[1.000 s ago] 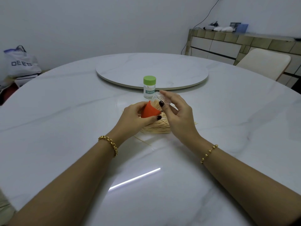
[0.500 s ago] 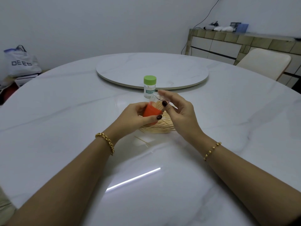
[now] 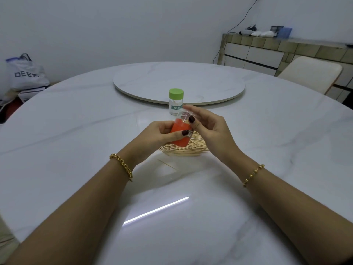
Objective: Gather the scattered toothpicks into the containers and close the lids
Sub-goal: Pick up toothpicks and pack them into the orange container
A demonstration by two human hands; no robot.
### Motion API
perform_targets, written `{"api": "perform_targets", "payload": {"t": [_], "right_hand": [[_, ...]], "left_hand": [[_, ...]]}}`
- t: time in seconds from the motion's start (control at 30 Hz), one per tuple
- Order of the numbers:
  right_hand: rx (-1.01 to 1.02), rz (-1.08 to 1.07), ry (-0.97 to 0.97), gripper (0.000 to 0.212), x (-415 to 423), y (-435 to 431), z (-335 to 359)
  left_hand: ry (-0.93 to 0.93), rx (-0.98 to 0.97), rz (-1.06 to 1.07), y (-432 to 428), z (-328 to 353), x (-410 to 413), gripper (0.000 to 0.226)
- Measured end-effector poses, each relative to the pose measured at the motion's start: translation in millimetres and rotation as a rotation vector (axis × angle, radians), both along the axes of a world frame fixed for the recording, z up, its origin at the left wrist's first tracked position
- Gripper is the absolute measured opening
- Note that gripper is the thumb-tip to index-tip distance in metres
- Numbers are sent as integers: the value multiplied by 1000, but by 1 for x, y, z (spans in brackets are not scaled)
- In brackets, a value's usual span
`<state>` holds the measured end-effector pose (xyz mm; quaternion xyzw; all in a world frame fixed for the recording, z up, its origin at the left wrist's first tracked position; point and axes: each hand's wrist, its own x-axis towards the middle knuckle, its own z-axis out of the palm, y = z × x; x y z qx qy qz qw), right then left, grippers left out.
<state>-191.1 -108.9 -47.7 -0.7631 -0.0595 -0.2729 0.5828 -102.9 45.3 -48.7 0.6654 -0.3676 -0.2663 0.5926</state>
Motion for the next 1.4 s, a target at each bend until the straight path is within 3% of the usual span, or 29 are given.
{"api": "perform_targets", "payload": {"t": [0.1,0.23,0.37,0.57,0.9,1.0,1.17,1.4], "right_hand": [[-58,29,28,40,-2,-8,2],[-22,139,68,38,-5,-10,7],[33,142,73,35,-7,-7,11],[59,32,100,35,-6,-12,12],[91,-108,92,27,-4,-13,13],[89,-66,109,27,-3,-18,12],[93,54,143,34,-5,-17,12],[110,24,134,33,-7,-17,16]], "left_hand": [[132,-61,-43,1,0,0,36],[294,-104,-145,0,-1,3,79],[356,-82,-180,0,0,1,87],[258,-13,-120,-1,-3,3,44],[124,-12,-21,-11,-5,-8,46],[128,-13,-14,-14,-6,-9,52],[119,-20,-1,-13,-7,-8,42],[65,-7,35,-12,-6,-8,47]]}}
